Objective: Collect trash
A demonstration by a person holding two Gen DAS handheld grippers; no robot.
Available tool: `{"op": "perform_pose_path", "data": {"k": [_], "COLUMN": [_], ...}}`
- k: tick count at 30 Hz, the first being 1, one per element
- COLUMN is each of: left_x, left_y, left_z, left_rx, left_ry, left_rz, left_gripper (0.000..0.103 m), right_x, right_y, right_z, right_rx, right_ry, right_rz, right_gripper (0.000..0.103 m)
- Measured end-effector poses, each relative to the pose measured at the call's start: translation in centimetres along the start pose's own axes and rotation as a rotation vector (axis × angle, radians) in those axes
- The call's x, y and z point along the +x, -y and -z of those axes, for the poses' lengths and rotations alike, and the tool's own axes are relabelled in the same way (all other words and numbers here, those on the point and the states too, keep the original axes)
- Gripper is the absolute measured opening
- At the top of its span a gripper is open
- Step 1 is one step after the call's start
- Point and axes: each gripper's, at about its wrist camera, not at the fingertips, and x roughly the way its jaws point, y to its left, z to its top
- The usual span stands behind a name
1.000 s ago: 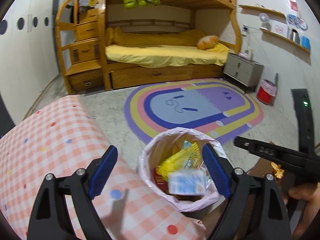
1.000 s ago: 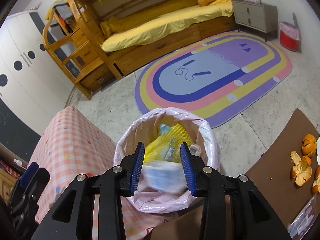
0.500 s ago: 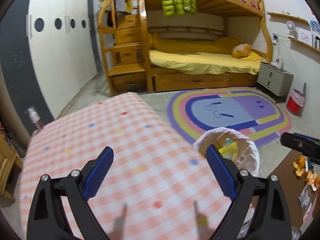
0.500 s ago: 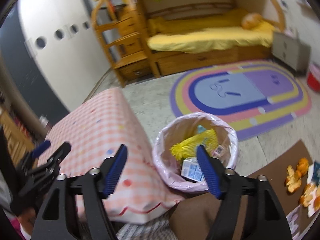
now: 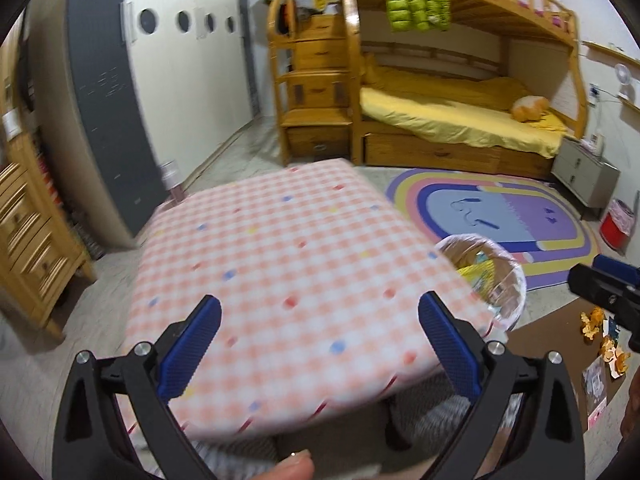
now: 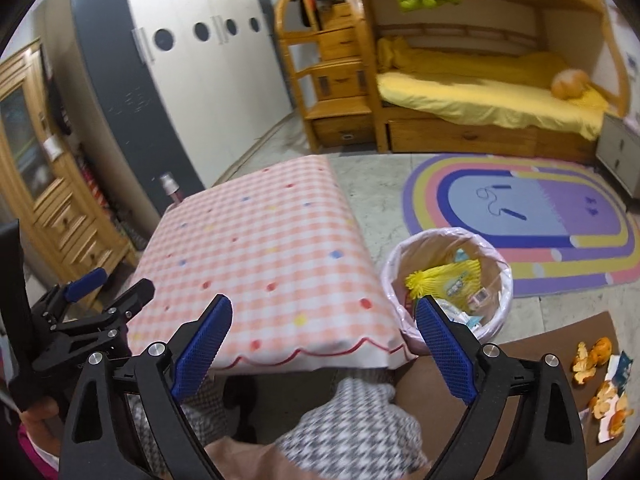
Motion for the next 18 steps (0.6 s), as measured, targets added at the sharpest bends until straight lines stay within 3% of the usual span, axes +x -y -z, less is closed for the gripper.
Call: {"op": "perform_pose_path", "data": {"k": [9,18], "left_x": [-4.5,-5.2], "left_y": [-4.6,-6.1], "left_z": [3.2,4.5], "left_rx": [-0.081,-0.107], "left_ry": [-0.041,-0.074], "left_rz": [-0.165,-0.188], "left_gripper": [0.096,0.096], "right_x": [-2.8,-3.2], "right_y": [-4.8,-6.7], "right_z": [1.2,1.7], "right_rx": [-0.167,-0.224], "right_ry": [0.023,0.038], "right_rz": [0.023,0.013], "right_gripper": [0.093,0.093]}}
